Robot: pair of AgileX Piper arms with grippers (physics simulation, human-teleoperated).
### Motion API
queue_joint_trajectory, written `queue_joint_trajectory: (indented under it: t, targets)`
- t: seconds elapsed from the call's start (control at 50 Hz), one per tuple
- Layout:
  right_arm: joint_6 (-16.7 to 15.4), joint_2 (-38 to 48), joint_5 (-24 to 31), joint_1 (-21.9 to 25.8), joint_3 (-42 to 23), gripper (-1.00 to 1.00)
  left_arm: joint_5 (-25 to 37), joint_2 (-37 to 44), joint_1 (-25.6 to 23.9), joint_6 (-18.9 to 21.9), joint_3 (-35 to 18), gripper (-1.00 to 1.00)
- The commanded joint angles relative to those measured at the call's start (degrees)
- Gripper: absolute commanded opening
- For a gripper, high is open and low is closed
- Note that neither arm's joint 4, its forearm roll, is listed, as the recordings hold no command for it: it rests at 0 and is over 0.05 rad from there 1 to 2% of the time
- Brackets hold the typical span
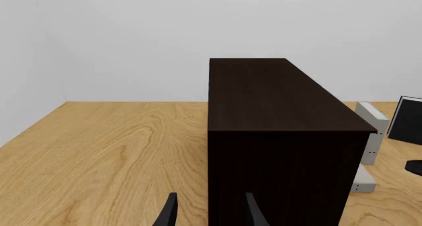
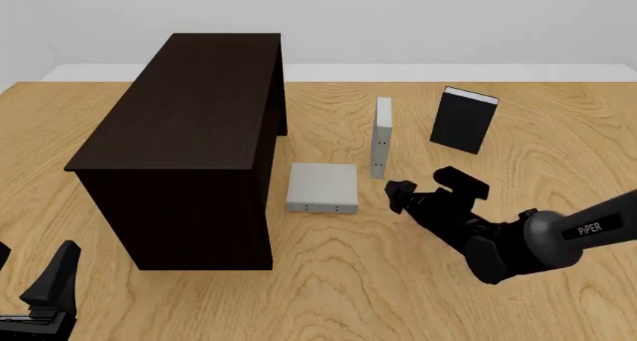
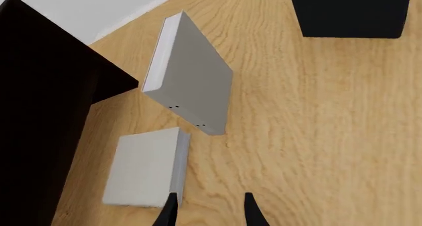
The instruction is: Pick up the book on the right and place it under the cabinet shelf.
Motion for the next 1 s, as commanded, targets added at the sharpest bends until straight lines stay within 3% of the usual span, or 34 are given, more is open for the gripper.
queue_joint_trajectory:
  t: [0.02,0.24,0.28,0.52,0.78,1.0]
  targets:
    - [-6.6,-1.4,2.9,-4.1,-0.3,1.00,0.0,0.0,0.0,0.0,0.0,1.00]
    - [-11.2,-0.5,4.0,-6.1,-1.2,1.00,0.0,0.0,0.0,0.0,0.0,1.00]
    - [-10.8,0.1,3.8,-5.9,-1.5,1.00,0.0,0.0,0.0,0.0,0.0,1.00]
    - [-17.5,2.3,5.9,-7.5,-4.9,1.00,0.0,0.0,0.0,0.0,0.0,1.00]
    - [-18.1,4.6,6.8,-6.7,-7.7,1.00,0.0,0.0,0.0,0.0,0.0,1.00]
    - [-20.5,4.6,7.0,-6.1,-8.3,1.00,0.0,0.0,0.0,0.0,0.0,1.00]
